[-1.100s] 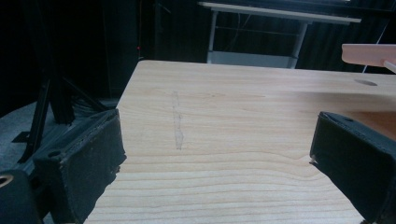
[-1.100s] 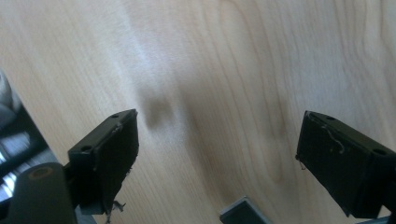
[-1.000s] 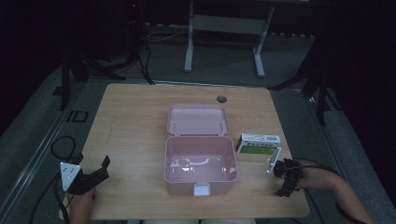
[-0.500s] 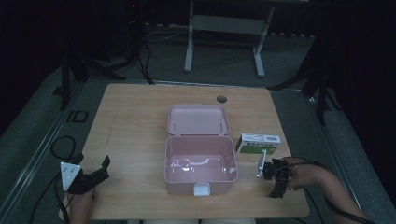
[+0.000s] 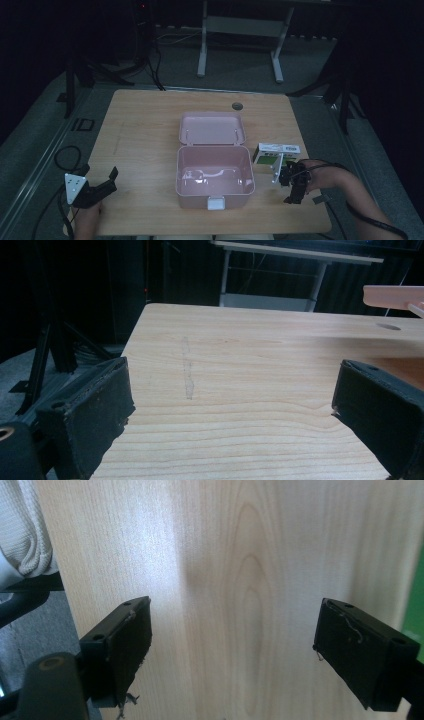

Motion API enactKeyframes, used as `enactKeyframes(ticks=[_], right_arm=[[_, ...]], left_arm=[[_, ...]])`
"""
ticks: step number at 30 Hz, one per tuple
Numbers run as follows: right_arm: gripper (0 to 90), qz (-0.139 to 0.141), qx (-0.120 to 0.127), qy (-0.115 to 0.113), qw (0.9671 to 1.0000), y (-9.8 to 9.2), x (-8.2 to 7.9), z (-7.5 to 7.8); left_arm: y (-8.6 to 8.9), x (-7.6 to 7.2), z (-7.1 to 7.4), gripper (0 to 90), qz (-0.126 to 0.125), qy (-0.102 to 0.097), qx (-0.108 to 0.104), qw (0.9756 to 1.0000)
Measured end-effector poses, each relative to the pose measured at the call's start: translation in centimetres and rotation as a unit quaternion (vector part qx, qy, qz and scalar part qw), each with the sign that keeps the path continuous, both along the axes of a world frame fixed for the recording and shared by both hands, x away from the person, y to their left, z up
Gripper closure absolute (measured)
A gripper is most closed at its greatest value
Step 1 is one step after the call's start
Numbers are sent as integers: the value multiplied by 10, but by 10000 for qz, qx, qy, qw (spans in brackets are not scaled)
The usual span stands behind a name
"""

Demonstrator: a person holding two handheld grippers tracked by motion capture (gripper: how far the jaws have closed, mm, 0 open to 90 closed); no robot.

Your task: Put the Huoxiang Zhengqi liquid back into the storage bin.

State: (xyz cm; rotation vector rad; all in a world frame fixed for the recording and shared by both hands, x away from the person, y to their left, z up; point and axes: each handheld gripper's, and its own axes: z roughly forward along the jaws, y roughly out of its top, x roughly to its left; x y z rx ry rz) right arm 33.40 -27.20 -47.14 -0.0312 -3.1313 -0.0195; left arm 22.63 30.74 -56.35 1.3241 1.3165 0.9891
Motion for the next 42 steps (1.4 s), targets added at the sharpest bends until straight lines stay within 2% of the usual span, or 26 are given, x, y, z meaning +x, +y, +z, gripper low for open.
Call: enactKeyframes(ticks=[4, 18, 28, 36, 42], right_arm=[[175, 72, 102, -71, 9999, 1, 3, 13], [163, 26, 159, -379, 9992, 4, 19, 49], [162, -49, 135, -460, 9988, 2, 34, 64], [212, -145, 166, -570, 9981, 1, 59, 79], [234, -203, 123, -569, 9981, 3, 70, 78]], left_arm=[[0, 0, 0, 29, -14, 9, -12, 10000], [1, 0, 0, 29, -26, 22, -18, 10000], [0, 0, 0, 29, -23, 23, -7, 10000], [0, 0, 0, 29, -31, 26, -8, 10000], [0, 0, 0, 29, -36, 26, -8, 10000]])
